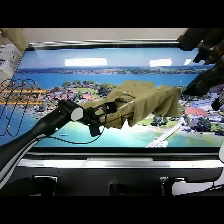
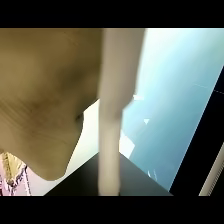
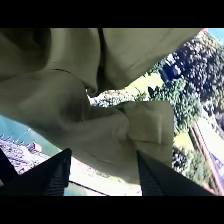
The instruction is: Fold the clothes and pants, and hang the long-sleeved shirts on hangers.
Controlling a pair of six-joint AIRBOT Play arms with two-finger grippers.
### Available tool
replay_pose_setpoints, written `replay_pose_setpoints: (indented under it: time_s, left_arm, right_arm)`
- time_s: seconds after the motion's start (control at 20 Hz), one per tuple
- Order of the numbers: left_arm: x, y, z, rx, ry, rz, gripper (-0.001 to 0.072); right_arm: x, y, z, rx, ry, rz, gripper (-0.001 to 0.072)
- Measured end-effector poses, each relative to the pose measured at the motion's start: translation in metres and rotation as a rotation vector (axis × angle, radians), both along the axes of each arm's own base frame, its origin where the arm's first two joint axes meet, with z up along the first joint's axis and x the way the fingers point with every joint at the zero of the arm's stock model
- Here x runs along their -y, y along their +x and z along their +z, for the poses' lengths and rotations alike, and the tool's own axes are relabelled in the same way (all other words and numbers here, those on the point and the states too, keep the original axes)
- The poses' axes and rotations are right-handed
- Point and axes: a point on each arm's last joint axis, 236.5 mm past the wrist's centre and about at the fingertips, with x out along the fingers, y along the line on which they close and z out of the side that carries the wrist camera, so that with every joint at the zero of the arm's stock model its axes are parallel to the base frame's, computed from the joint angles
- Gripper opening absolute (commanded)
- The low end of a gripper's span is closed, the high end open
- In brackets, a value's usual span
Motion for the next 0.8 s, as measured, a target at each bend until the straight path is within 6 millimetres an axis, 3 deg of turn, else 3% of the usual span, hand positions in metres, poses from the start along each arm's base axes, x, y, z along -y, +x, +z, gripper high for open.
replay_pose_setpoints:
  time_s: [0.05, 0.25, 0.55, 0.8]
  left_arm:
    - [-0.005, 0.003, -0.001, -0.002, 0.005, 0.002, 0.0021]
    - [-0.017, 0.010, -0.008, -0.016, 0.023, 0.001, 0.0021]
    - [-0.019, 0.010, -0.019, -0.036, 0.040, -0.013, 0.0022]
    - [-0.019, 0.011, -0.021, -0.034, 0.043, -0.016, 0.0022]
  right_arm:
    - [-0.007, 0.002, -0.004, 0.013, -0.001, 0.054, 0.0554]
    - [-0.022, 0.009, -0.010, 0.065, 0.007, 0.180, 0.0558]
    - [-0.032, 0.015, -0.013, 0.109, 0.013, 0.250, 0.0558]
    - [-0.061, 0.016, -0.022, 0.094, 0.026, 0.326, 0.0558]
